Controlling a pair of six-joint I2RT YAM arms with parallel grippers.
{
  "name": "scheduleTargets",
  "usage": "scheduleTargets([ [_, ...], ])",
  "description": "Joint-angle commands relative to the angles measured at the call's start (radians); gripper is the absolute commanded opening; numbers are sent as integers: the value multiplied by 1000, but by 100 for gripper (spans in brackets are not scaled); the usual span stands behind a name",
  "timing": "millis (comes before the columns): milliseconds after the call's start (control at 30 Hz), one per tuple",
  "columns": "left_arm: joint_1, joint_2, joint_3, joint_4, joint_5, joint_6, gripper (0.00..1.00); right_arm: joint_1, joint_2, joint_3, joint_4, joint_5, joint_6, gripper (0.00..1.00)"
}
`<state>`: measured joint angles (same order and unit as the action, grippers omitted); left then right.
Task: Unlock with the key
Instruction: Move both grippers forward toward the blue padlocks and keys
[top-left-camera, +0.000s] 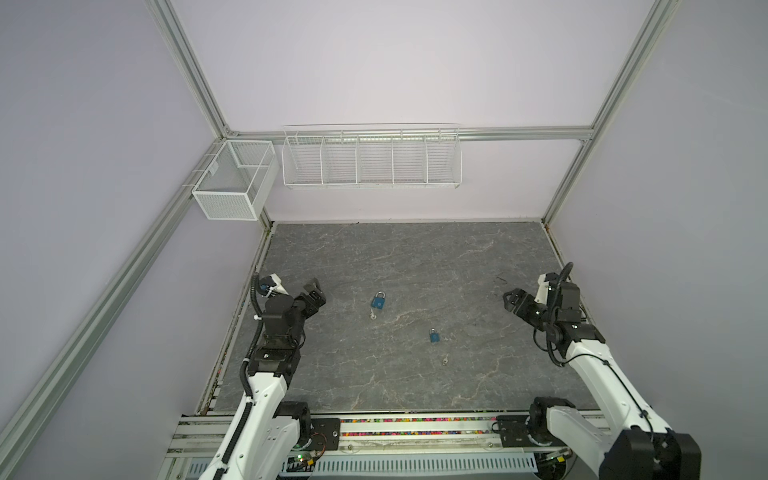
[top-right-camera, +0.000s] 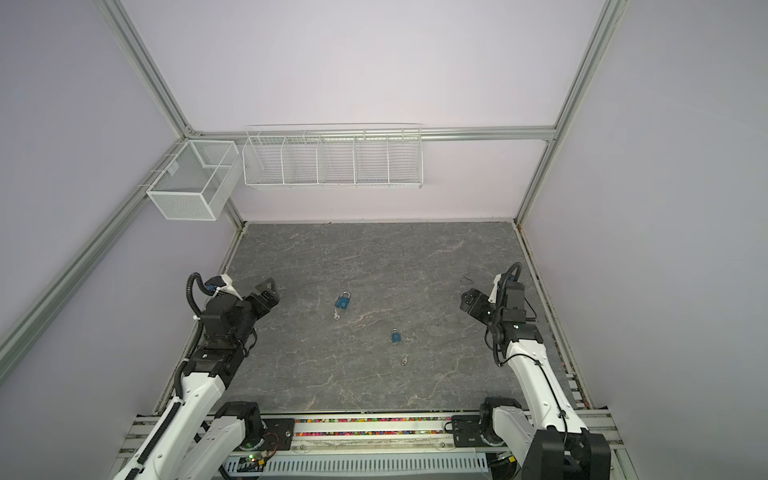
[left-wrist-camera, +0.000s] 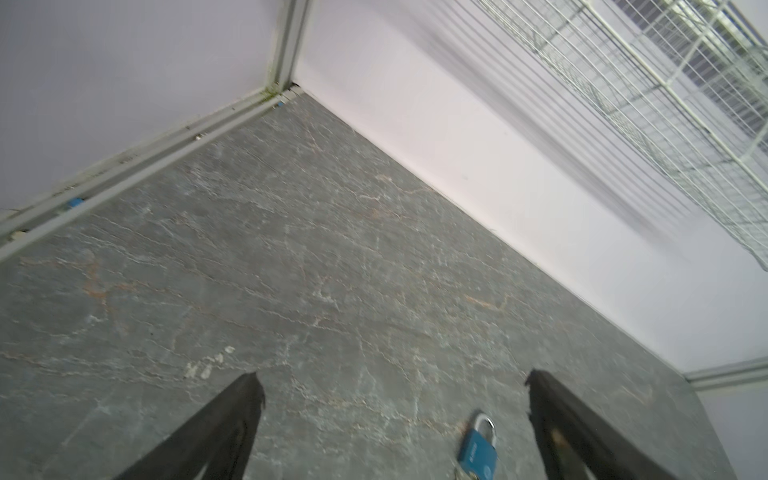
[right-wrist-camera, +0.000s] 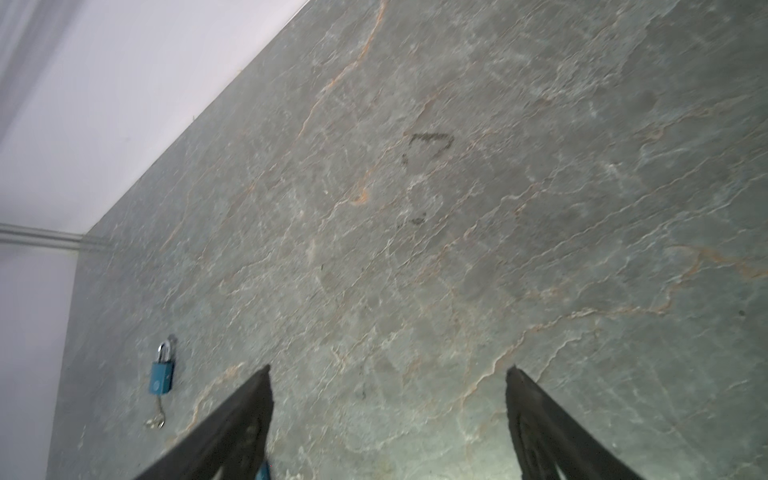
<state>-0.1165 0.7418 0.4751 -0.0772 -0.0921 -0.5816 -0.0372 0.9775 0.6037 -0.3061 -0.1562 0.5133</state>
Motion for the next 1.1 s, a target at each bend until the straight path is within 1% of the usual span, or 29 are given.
scheduleTargets([
  [0, -73, -44, -3, -98, 53, -35, 99, 33, -30, 26, -132, -69, -44, 88],
  [133, -152, -53, -15, -106, 81, -74, 99, 106, -61, 17, -181, -93, -38, 88],
  [233, -215, -49, -20, -111, 79, -91, 99, 170, -86, 16, -243, -64, -23, 88],
  [367, -332, -35, -19, -124, 42, -107, 99, 236, -100, -25, -274, -44, 22, 88],
  [400, -364, -29, -19, -126, 31, -117, 99, 278, -99, -36, -273, -43, 37, 88],
  [567, -520, 7, -23, -101, -19, -153, 99, 401, -82, -60, -274, -8, 102, 89],
  [733, -628, 85, -14, -63, -64, -171, 99, 545, -59, -64, -265, 55, 169, 92],
  [833, -671, 122, -12, -42, -83, -191, 99, 609, -25, -70, -227, 62, 201, 98],
  [867, -684, 132, -11, -32, -83, -199, 99, 630, -6, -68, -221, 67, 208, 99],
  [967, -719, 158, -17, -6, -98, -222, 99, 691, 43, -64, -199, 80, 228, 92],
  [1067, -742, 181, -23, 16, -102, -232, 99, 755, 82, -49, -189, 122, 244, 86],
])
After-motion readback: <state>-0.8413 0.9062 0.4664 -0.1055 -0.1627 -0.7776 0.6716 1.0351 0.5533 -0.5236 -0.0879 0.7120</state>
